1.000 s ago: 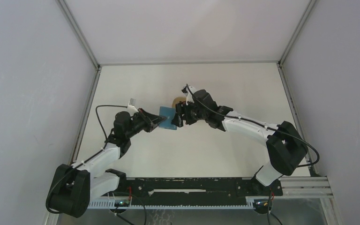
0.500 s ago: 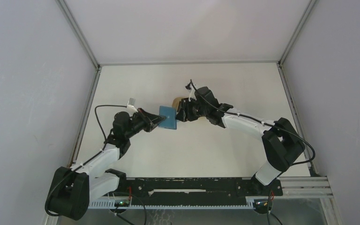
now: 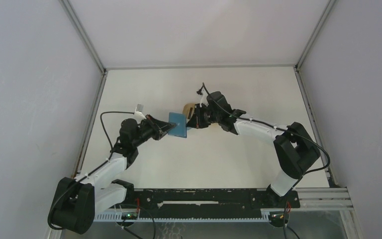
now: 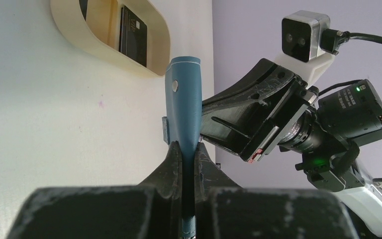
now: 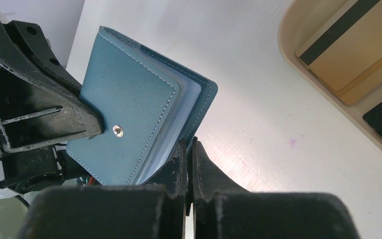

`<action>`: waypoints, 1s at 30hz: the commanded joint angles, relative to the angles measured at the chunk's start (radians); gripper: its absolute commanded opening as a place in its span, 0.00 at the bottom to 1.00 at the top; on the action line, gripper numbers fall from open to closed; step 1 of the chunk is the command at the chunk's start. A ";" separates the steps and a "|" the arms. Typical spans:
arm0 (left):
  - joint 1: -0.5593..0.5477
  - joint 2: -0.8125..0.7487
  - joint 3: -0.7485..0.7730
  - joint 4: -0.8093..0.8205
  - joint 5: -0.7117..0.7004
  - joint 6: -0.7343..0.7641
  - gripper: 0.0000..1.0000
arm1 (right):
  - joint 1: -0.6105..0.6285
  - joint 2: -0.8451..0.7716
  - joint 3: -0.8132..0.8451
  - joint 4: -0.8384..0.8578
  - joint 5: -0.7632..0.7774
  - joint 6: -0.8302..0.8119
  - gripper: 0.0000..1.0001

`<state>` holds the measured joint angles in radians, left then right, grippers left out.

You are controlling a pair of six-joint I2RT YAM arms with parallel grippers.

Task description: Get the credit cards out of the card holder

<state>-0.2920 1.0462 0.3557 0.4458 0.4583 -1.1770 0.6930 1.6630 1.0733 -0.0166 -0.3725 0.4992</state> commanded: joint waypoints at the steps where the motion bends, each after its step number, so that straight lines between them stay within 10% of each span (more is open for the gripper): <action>1: 0.004 -0.008 0.058 0.062 0.018 0.015 0.00 | -0.015 -0.032 0.032 0.055 -0.061 0.002 0.00; 13: 0.000 0.158 -0.004 -0.007 0.019 0.151 0.99 | -0.077 -0.152 -0.175 0.007 -0.113 -0.073 0.00; 30: -0.109 0.226 0.055 -0.174 -0.116 0.280 0.99 | -0.178 -0.286 -0.326 -0.048 -0.079 -0.106 0.00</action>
<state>-0.3817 1.2633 0.3557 0.2913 0.3836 -0.9470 0.5720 1.4876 0.7712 -0.0250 -0.4774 0.4320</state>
